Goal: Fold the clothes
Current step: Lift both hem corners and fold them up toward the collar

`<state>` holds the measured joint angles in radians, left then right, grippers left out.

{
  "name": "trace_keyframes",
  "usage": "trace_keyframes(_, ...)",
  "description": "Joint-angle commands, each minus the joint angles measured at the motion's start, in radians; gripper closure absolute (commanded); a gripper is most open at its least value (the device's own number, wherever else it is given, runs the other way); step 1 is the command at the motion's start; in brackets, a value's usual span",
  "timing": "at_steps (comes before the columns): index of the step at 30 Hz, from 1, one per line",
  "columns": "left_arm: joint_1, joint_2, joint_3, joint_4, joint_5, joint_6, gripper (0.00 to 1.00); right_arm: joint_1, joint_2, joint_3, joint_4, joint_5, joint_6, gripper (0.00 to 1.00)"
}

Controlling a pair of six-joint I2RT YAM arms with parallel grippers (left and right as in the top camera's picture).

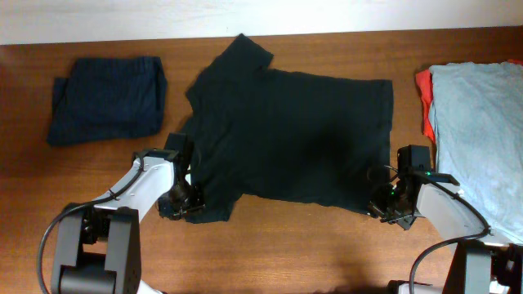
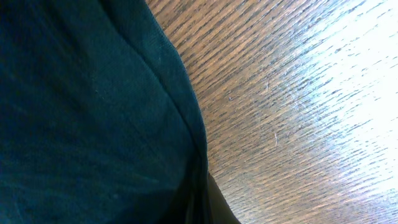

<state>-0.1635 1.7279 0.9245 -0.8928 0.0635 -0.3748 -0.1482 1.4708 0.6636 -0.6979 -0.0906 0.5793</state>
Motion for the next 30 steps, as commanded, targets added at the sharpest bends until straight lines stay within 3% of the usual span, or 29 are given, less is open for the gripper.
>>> trace_keyframes(1,0.003,-0.006,-0.011,0.0,-0.003,-0.006,0.84,0.003,0.021,-0.015,-0.005,0.031,0.002,0.96)
trace_keyframes(3,0.005,-0.006,-0.011,0.0,-0.003,-0.006,0.99,0.003,0.021,-0.015,-0.011,0.019,0.002,0.96)
trace_keyframes(19,0.035,-0.006,0.167,-0.096,0.002,0.028,0.99,0.003,0.021,0.14,-0.198,0.016,-0.025,0.96)
trace_keyframes(30,0.035,-0.006,0.395,-0.114,0.001,0.027,0.99,0.003,0.021,0.234,-0.269,0.017,-0.025,0.96)
